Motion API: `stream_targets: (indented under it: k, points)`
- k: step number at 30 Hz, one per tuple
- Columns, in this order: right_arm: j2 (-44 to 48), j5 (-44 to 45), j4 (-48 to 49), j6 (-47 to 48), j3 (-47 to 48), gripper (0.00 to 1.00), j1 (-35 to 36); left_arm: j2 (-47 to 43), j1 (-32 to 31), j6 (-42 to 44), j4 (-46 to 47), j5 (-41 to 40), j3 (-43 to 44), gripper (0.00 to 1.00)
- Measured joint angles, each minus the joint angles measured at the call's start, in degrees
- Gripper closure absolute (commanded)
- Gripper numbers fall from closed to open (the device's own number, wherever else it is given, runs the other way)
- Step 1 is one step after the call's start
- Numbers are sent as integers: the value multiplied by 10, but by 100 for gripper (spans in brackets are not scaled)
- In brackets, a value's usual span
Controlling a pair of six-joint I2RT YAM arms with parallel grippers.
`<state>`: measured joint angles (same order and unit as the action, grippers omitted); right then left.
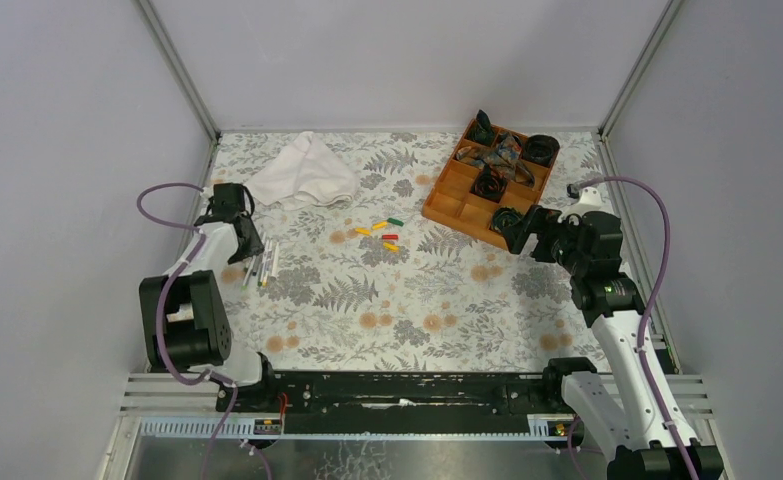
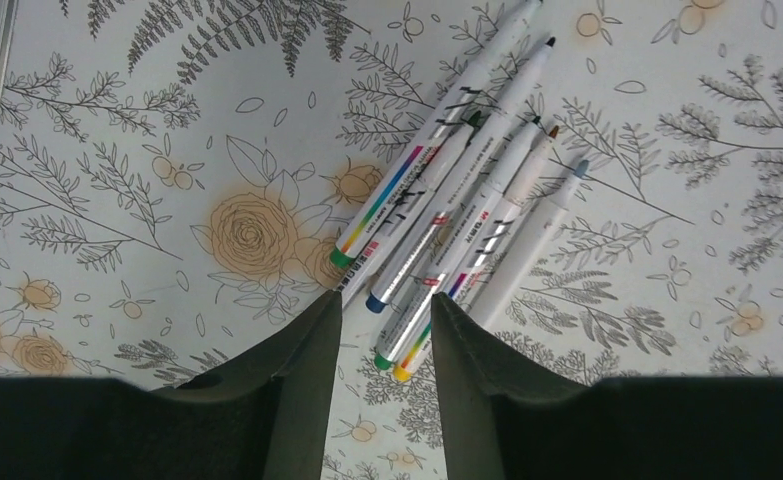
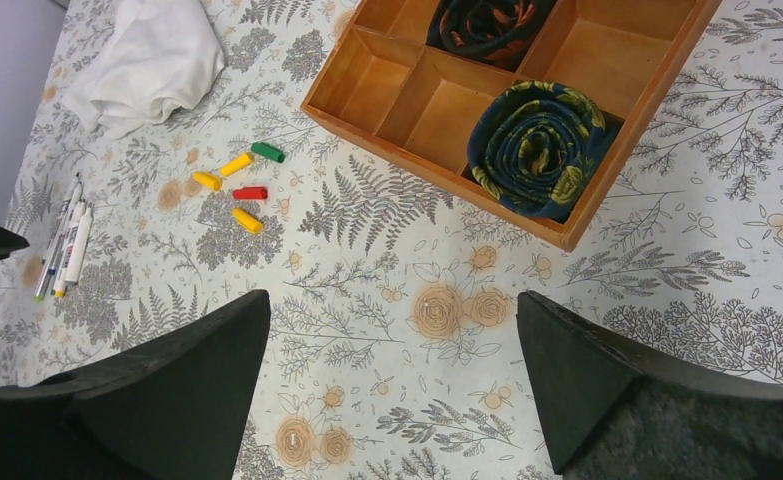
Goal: Insert the pens into the pen caps
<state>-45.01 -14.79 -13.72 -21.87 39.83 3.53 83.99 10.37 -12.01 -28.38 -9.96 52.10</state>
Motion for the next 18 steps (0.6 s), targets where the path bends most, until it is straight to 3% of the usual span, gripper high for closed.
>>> stream_targets:
  k: [3, 6, 18]
  points:
    - [0, -4, 0, 0, 0, 1, 0, 26, 1, 5, -1, -11, 13, 65]
    - [0, -9, 0, 0, -2, 1, 0, 43, 6, 10, 0, -19, 29, 73]
    - [-2, -13, 0, 0, -3, 1, 0, 129, 21, 23, 6, -31, 62, 74]
